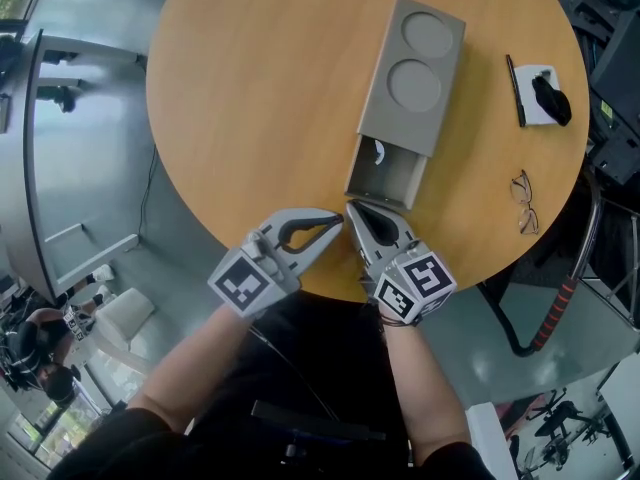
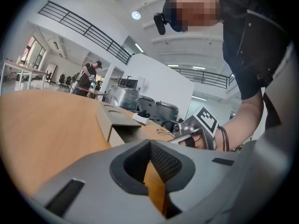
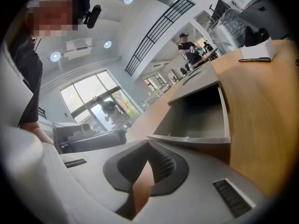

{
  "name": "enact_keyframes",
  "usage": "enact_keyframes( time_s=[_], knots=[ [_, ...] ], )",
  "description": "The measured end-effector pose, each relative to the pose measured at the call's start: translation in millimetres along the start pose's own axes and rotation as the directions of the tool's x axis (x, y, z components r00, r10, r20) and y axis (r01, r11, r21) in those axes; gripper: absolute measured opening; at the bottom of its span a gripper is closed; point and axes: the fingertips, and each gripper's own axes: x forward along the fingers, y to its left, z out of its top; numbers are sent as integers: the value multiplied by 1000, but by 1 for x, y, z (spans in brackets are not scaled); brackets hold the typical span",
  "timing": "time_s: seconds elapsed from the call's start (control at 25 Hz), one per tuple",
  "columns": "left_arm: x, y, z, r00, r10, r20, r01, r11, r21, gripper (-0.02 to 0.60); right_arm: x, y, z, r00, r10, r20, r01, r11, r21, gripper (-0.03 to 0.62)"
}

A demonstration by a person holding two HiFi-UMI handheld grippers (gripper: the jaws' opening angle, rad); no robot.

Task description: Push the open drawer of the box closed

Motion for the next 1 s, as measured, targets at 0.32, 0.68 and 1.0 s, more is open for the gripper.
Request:
enact_keyframes(
  time_s=[0.32,0.68,1.0],
  knots=[
    [23,22,11,1000,-16,-4,16,1000,7,32,12,-23,27,1000,-18,17,18,1000,-3,12],
    [46,53,18,999,-16,-34,17,1000,9,32,26,-42,48,999,-26,23,26,1000,-1,12],
    [58,70,22,998,-16,-55,16,1000,-5,32,35,-53,66,999,-36,29,36,999,1,12]
  ],
)
